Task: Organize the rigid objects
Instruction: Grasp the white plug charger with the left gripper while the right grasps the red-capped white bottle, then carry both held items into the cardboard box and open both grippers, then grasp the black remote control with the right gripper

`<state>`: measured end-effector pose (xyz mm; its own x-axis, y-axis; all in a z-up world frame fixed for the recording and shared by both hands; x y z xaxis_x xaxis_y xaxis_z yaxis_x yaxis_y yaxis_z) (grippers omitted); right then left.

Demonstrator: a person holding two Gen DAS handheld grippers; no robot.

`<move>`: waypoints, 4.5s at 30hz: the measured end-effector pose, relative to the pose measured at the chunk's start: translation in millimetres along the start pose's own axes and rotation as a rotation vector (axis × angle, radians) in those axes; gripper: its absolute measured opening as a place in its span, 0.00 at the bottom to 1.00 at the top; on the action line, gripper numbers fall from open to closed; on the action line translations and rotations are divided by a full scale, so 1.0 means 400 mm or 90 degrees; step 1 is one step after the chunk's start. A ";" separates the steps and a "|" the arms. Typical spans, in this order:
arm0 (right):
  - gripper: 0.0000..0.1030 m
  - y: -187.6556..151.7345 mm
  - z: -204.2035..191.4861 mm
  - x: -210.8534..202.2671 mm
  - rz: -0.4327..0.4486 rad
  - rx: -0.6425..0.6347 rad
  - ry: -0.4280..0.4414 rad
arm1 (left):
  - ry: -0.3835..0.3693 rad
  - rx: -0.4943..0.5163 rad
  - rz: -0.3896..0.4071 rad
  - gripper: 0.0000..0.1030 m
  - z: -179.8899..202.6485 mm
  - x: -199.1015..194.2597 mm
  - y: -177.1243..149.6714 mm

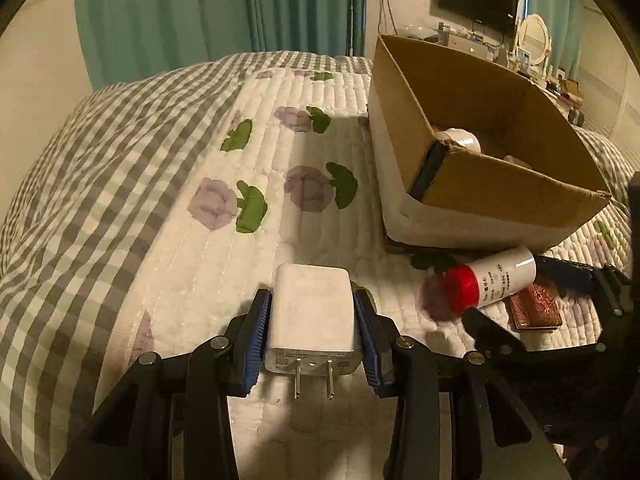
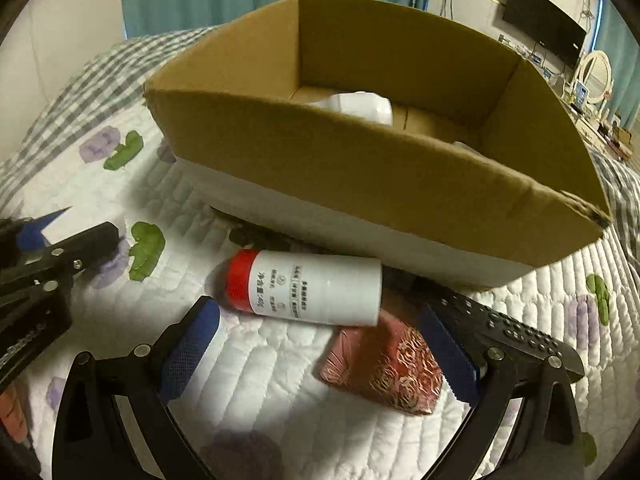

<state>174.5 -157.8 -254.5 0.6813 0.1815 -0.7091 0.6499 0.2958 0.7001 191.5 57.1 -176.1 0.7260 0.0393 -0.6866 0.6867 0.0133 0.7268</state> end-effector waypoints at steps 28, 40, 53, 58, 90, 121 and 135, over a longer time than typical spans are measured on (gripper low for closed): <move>0.77 -0.055 0.144 -0.210 0.048 0.034 0.027 | -0.029 0.057 0.032 0.40 0.093 -0.071 0.005; 0.77 0.044 0.164 -0.383 0.115 0.033 0.023 | -0.106 0.010 0.054 0.40 0.163 -0.239 0.063; 0.77 0.308 0.211 -0.554 0.203 0.005 0.014 | -0.122 0.088 0.158 0.40 0.220 -0.353 0.312; 0.77 0.405 0.251 -0.521 0.217 0.005 -0.002 | -0.117 0.088 0.162 0.40 0.226 -0.275 0.413; 0.77 0.435 0.364 -0.031 0.131 0.062 0.045 | -0.119 0.090 0.088 0.68 0.238 0.134 0.465; 0.85 0.060 0.322 -0.460 0.116 -0.110 0.033 | 0.039 0.012 0.131 0.97 0.189 -0.327 0.155; 0.72 -0.029 0.324 -0.225 -0.023 -0.249 0.061 | 0.056 -0.019 0.071 0.97 0.266 -0.168 0.070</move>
<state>149.1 -299.1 -187.9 0.6133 0.2459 -0.7506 0.4831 0.6350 0.6028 165.9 -51.4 -111.2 0.7903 0.1291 -0.5989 0.6002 0.0331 0.7992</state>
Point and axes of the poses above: each gripper's, at about its wrist camera, not at the fingertips, and x roughly the way its jaws point, z to its right, y to its top, the point moved 6 cm from there along x, roughly the way its jaws point, and after that the axes turned 8 degrees about z, right-handed, at the moved point
